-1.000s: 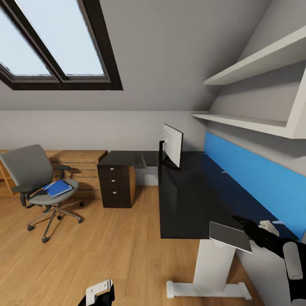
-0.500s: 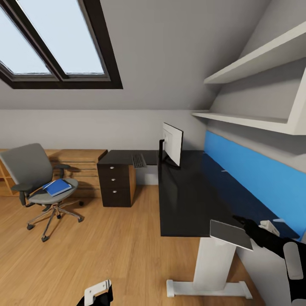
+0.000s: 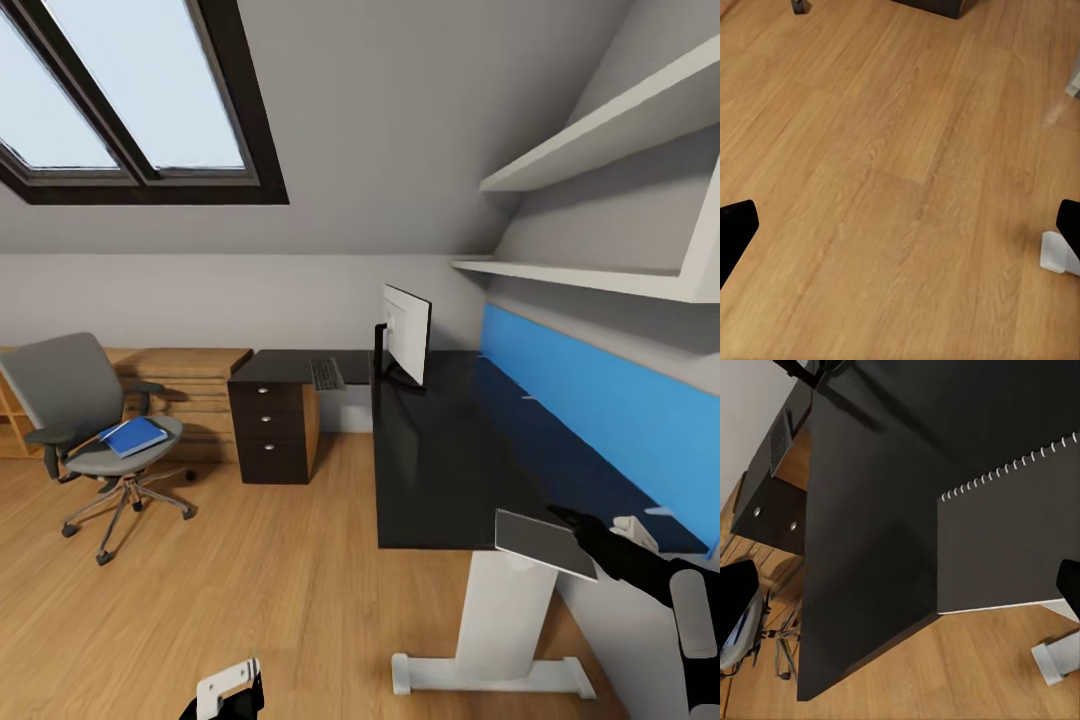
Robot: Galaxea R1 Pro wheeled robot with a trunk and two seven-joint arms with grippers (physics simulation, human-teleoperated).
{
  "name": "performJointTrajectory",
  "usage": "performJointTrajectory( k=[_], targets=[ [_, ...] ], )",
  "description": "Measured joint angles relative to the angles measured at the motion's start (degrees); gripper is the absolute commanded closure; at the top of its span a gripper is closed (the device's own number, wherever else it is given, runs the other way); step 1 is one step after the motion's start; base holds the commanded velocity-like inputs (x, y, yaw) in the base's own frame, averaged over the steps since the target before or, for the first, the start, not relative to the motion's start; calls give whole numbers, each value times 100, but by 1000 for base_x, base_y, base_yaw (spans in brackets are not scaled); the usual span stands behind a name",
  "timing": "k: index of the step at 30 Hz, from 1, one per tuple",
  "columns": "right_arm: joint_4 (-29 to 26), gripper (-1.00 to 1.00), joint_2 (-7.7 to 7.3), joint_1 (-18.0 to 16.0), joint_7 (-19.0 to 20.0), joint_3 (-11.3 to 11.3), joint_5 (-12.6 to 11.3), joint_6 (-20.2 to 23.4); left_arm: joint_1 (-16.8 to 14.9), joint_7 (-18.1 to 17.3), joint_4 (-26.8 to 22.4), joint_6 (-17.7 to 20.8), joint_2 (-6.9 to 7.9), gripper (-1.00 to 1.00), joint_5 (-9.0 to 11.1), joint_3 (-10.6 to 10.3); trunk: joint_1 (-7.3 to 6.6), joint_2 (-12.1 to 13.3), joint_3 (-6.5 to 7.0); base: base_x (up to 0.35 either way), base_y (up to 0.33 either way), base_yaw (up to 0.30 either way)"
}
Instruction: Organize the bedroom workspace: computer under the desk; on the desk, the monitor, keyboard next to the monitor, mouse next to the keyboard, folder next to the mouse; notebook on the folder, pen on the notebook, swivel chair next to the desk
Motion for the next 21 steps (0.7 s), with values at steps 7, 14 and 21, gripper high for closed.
performJointTrajectory(
  k=[7, 14, 21],
  targets=[
    [-137, -100, -128, 245, 697, -162, 11, 15, 0, 5, 5, 0, 0, -100, 0, 0, 154, -281, -126, 0, 0, 0],
    [-568, -100, -136, 454, 1088, -793, 10, 183, 0, 5, 8, 0, 0, -100, 0, 0, 308, -562, -252, 0, 0, 0],
    [-958, -100, -134, 526, 1183, -1452, -2, 509, 0, 5, 9, 0, 0, -100, 0, 0, 461, -843, -377, 0, 0, 0]
  ],
)
